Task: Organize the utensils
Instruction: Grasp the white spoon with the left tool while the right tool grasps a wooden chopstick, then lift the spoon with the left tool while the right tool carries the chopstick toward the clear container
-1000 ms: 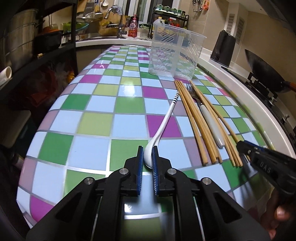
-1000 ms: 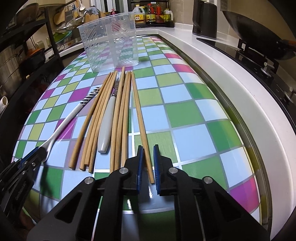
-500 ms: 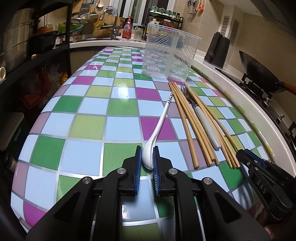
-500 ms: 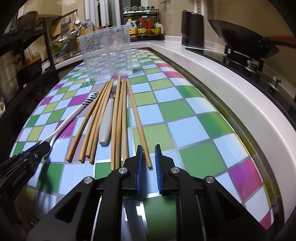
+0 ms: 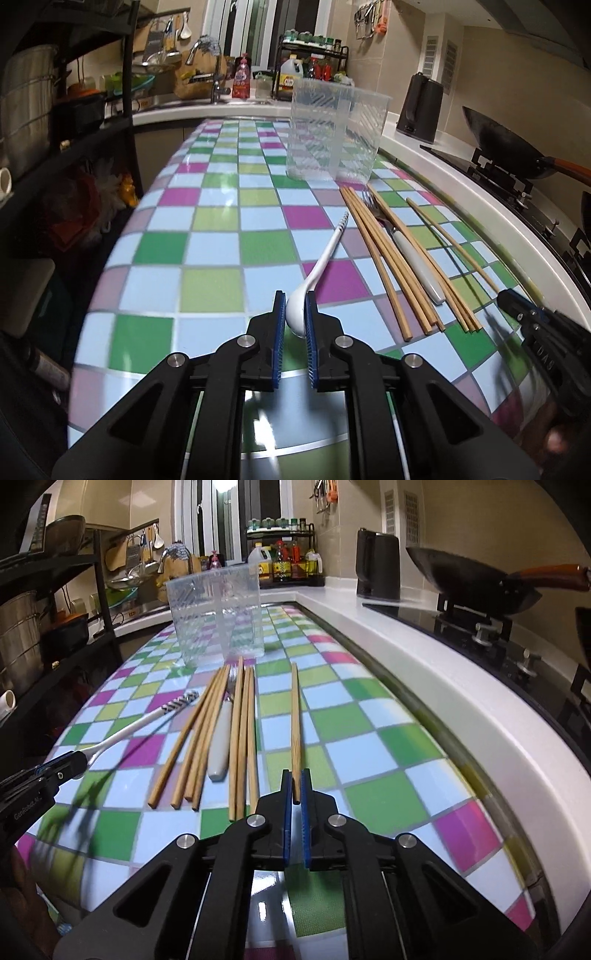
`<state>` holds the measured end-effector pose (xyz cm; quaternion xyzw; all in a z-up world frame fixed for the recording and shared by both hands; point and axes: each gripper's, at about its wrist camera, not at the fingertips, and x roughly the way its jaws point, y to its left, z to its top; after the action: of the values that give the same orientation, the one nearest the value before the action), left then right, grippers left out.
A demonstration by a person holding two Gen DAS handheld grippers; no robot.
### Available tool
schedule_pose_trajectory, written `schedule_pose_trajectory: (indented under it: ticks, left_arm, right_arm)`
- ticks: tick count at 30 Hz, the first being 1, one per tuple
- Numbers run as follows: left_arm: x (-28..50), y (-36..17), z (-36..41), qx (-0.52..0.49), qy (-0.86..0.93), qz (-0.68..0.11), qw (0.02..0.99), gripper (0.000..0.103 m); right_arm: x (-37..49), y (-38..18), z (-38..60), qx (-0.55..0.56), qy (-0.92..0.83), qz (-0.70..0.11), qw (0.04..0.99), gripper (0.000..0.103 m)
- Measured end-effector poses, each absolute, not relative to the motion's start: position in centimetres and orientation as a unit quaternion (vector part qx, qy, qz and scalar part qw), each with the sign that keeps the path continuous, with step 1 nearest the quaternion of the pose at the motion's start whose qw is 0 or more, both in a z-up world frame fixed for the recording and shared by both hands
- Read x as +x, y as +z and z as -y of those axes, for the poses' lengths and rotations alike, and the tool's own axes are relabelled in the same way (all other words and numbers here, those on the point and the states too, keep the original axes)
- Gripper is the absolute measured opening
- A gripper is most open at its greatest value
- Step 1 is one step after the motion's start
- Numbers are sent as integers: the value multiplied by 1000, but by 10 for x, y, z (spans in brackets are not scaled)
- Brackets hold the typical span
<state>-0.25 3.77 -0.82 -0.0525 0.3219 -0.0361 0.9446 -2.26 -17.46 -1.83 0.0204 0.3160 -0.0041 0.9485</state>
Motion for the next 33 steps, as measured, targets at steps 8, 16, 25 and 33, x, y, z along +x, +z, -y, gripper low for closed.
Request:
schedule_pose_trajectory:
  ticks: [8, 16, 25, 33]
  left_arm:
    - [-8, 21, -55, -25, -34, -262, 964, 11]
    - [-1, 44, -57, -3, -28, -220, 975, 11]
    - [14, 78, -60, 9, -36, -187, 982, 12]
    - [31, 103, -63, 0, -49, -185, 982, 12]
  right_arm:
    - [-32, 22, 174, -12, -2, -271, 963, 5]
    - [-29, 55, 171, -33, 3, -225, 974, 5]
    - [-14, 99, 173, -43, 6, -171, 984, 5]
    - [9, 130, 179, -37, 17, -156, 987, 5]
